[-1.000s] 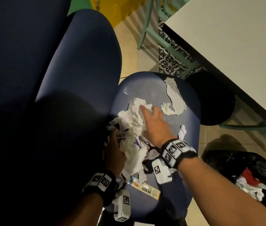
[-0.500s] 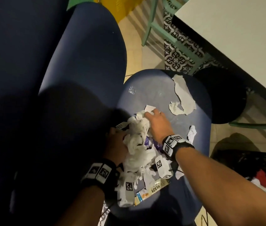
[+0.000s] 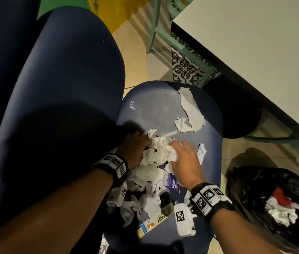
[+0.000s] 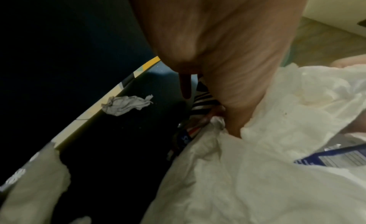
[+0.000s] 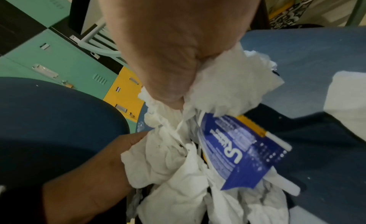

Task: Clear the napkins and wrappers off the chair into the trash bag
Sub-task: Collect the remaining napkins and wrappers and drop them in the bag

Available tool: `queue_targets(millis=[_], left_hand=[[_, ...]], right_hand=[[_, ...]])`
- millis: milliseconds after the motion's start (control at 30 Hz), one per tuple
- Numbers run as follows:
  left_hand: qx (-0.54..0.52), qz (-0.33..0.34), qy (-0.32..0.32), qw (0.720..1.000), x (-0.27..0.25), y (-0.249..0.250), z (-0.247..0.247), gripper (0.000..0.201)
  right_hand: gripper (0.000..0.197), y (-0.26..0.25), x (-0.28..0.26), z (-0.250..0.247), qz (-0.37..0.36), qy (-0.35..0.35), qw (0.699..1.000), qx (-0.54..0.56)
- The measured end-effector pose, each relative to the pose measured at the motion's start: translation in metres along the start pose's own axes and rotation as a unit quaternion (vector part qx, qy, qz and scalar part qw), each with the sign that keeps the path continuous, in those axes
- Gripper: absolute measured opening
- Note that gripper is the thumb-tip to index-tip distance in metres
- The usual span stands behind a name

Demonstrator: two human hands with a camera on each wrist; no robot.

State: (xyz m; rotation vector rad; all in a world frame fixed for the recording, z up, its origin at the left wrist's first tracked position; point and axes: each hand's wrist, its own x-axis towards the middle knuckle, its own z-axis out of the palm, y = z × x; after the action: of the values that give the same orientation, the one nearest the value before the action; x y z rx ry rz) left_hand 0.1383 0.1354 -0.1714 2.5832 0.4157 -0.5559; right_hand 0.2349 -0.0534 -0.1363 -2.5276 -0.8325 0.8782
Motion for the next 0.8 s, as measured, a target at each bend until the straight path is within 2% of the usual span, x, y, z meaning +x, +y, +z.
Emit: queue_targets(millis=[67,167,233,300,400,467,533,666,733,800], left_hand=[[-0.065,-0.011,-0.001,0.998,-0.001,0.001,0.000,0.031],[-0.172,-0.069,0.005,0.983,-0.008,0.001,-0.007,0.012],[-0.216,-0.122,0.016,0.969,-0.017,0.002,-0.015,0.020],[-0.277,-0.159,0.043,0.947,-0.032,0.007,-0.025,0.028],[-0.345,-0.200,0.083,0.913,-0.057,0.021,-0.032,0.044],[-0.357,-0.244,0.082,0.898,-0.070,0.030,-0.029,0.049],[-0.376,-0.276,0.079,0.881,-0.081,0.035,-0.019,0.045],[-0.440,-0.326,0.086,0.832,-0.110,0.032,-0.003,0.024],[-0.478,-0.360,0.097,0.795,-0.127,0.028,0.010,0.019],[-0.479,-0.385,0.097,0.783,-0.141,0.028,0.023,0.012]], right_hand=[[0.061,0.001,-0.001,-0.006,0.009,0.009,1.000,-0.002],[0.061,0.005,0.000,-0.026,0.035,0.040,0.998,0.016],[0.069,0.010,0.009,-0.042,0.071,0.039,0.994,0.070],[0.088,0.014,0.027,-0.056,0.095,0.018,0.991,0.095],[0.123,0.015,0.065,-0.071,0.117,-0.043,0.988,0.087],[0.129,0.015,0.090,-0.072,0.134,-0.069,0.986,0.072],[0.123,0.016,0.108,-0.066,0.157,-0.064,0.984,0.057],[0.075,0.020,0.109,-0.034,0.146,0.004,0.989,-0.003],[0.064,0.021,0.104,-0.022,0.128,0.030,0.991,-0.009],[0.058,0.021,0.104,-0.019,0.118,0.043,0.992,-0.027]])
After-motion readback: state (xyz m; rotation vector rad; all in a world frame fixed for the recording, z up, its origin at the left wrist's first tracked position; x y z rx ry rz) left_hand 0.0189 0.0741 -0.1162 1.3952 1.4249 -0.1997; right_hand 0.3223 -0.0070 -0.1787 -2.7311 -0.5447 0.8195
